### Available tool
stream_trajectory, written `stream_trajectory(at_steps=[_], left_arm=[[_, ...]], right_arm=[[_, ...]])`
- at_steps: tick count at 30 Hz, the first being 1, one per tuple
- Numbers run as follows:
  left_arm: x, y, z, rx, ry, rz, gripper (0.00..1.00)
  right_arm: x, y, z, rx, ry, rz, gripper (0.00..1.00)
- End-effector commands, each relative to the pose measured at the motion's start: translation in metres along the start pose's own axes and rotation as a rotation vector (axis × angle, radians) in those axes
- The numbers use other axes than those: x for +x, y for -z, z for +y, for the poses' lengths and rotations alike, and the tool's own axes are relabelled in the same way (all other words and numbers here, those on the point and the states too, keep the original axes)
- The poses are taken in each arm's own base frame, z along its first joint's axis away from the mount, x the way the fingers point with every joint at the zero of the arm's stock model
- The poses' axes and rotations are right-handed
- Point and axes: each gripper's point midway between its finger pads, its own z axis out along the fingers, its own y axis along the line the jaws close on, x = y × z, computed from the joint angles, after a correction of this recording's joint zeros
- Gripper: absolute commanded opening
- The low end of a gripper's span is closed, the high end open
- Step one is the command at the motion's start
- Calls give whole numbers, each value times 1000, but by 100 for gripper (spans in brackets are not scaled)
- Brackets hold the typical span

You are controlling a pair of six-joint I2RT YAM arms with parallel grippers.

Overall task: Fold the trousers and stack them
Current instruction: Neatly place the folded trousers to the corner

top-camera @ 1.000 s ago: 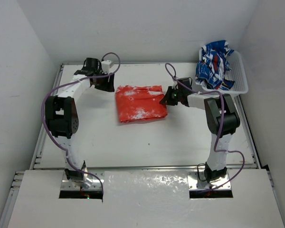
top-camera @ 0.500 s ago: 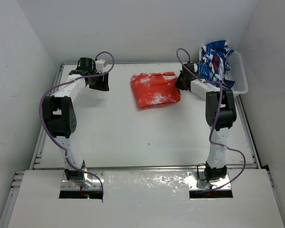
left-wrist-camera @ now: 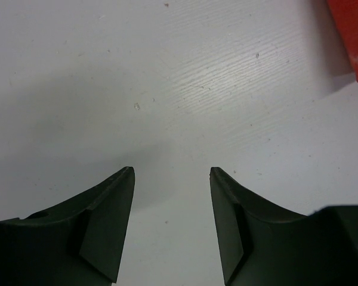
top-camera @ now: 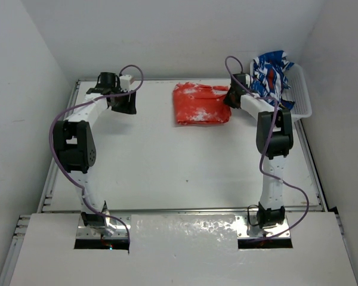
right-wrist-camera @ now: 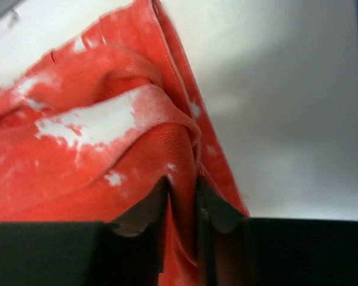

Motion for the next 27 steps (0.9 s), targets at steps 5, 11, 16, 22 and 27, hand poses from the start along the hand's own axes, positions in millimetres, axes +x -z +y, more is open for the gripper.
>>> stream_trajectory(at_steps=[5,11,16,22,27], left_arm=[[-22,19,1,-6,-22,-77,51],[-27,24,0,-7,-31,-89,51],[-33,33,0,-19,-42,-105,51],[-27,46,-2,-27,-53,-103,51],[-15,68,-6,-44,-66,-111,51]], right_arm=[[-42,16,17,-54,152,-42,43],[-69,70,12,-30,273,-79,72],[-60,122,-2,-34,308,-69,99],[1,186,-42,-61,384,51,99],[70,221,-100,-41,435,212,99]])
